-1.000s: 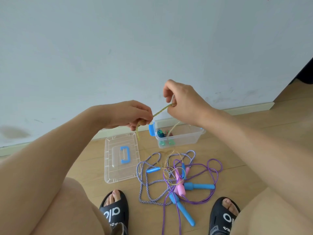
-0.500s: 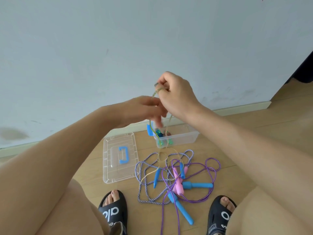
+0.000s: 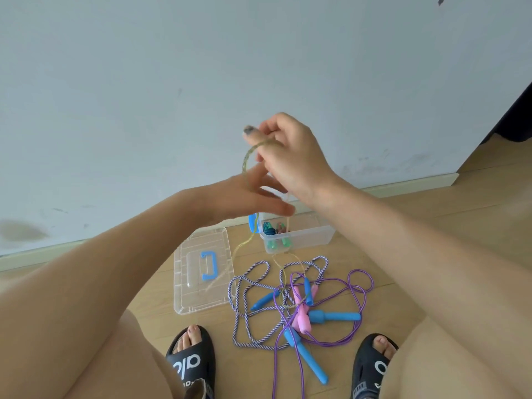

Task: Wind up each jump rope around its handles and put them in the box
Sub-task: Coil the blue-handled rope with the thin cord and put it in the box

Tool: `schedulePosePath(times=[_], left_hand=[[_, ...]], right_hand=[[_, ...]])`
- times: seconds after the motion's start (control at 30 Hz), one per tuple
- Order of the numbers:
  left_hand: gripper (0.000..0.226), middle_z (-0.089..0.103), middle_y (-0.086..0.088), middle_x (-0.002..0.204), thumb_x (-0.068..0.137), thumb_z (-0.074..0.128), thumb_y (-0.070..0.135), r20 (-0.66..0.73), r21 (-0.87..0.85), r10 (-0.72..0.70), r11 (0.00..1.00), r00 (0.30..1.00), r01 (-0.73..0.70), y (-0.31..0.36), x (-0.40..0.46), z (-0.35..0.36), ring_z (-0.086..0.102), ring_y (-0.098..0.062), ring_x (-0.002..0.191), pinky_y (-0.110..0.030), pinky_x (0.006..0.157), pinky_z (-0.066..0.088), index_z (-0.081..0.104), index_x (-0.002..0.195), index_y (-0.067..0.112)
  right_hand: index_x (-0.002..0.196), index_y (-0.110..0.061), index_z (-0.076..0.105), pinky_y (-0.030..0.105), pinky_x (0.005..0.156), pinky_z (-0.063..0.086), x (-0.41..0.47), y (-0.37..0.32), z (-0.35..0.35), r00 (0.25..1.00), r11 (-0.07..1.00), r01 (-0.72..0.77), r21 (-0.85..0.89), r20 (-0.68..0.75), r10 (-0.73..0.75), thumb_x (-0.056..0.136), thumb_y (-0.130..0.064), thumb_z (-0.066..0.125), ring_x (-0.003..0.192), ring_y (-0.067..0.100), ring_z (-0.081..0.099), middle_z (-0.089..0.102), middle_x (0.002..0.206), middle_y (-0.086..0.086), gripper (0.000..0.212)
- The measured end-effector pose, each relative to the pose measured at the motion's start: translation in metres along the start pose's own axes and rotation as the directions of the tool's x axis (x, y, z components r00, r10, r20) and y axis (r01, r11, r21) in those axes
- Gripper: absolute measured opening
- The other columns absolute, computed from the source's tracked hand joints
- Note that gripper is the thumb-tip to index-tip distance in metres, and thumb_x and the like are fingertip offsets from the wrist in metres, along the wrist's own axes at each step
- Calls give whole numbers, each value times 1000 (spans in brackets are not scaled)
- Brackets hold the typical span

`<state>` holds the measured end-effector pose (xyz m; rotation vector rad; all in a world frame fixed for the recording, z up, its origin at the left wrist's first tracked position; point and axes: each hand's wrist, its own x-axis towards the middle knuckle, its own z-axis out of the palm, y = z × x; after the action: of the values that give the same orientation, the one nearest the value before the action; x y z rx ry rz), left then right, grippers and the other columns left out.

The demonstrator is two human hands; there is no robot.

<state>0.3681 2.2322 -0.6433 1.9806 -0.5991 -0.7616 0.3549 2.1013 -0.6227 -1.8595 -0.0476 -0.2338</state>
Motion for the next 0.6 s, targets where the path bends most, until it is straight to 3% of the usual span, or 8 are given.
schedulePosePath(times=[0.1, 0.2, 0.27, 0.33, 0.4, 0.47, 0.53, 0.6], left_hand=[[27, 72, 4, 110, 89, 65, 28, 55, 46, 27, 998, 998, -29, 6, -1, 7, 63, -7, 110, -34, 103, 46, 69, 112, 15], [34, 71, -13, 88, 98, 51, 28, 6, 12, -16, 1000, 1000, 16, 7, 1, 14, 67, -20, 87, -37, 93, 53, 65, 87, -1], [34, 62, -11, 75, 102, 41, 23, -69, -83, -26, 996, 997, 20, 13, -1, 12, 62, -22, 73, -32, 79, 53, 55, 77, 4], [32, 57, -8, 72, 102, 37, 21, -159, -214, -1, 976, 987, -33, 16, -2, 4, 58, -23, 70, -31, 73, 52, 51, 76, 7], [34, 56, -9, 73, 102, 38, 23, -217, -329, 10, 941, 976, -83, 16, -3, -4, 57, -24, 69, -34, 74, 53, 53, 76, 8], [36, 55, -9, 74, 103, 38, 28, -257, -409, 2, 906, 966, -111, 16, -4, -8, 58, -23, 68, -38, 77, 53, 55, 77, 9], [39, 54, -7, 72, 105, 37, 35, -316, -475, 1, 865, 949, -159, 16, -4, -12, 57, -21, 67, -37, 73, 51, 55, 78, 12], [41, 55, -5, 73, 105, 36, 38, -395, -513, 8, 827, 919, -228, 16, -5, -18, 56, -19, 69, -34, 72, 48, 56, 78, 14]], right_hand=[[95, -15, 60, 27, 66, 44, 0, -1, 2, 998, 998, 48, 43, 41, -50, 95, -28, 64, 58, 2, 56, 64, 74, -2, 14], [102, -17, 59, 28, 72, 48, 5, 4, -4, 998, 1000, 16, -1, 68, -16, 90, -25, 67, 69, 6, 59, 66, 88, -1, 16], [112, -22, 56, 30, 83, 51, 8, 8, -9, 989, 995, -99, -25, 109, 101, 82, -31, 70, 84, 12, 64, 66, 98, 2, 34], [110, -23, 57, 36, 92, 51, 8, 10, -15, 957, 977, -215, 12, 203, 208, 77, -39, 67, 86, 19, 66, 66, 88, 3, 39], [94, -17, 60, 38, 89, 50, 5, 11, -20, 902, 938, -310, 156, 361, 238, 85, -40, 60, 75, 19, 62, 61, 73, 3, 25], [83, -16, 60, 43, 93, 51, 1, 11, -20, 849, 879, -385, 282, 481, 218, 94, -41, 53, 76, 22, 58, 54, 81, 10, 28], [85, -19, 63, 49, 103, 46, -3, 14, -18, 793, 884, -400, 241, 575, 202, 96, -44, 54, 91, 24, 61, 56, 95, 11, 29], [105, -18, 63, 47, 106, 44, -8, 20, -12, 723, 930, -360, 75, 652, 227, 94, -38, 61, 98, 21, 64, 65, 101, 11, 23]])
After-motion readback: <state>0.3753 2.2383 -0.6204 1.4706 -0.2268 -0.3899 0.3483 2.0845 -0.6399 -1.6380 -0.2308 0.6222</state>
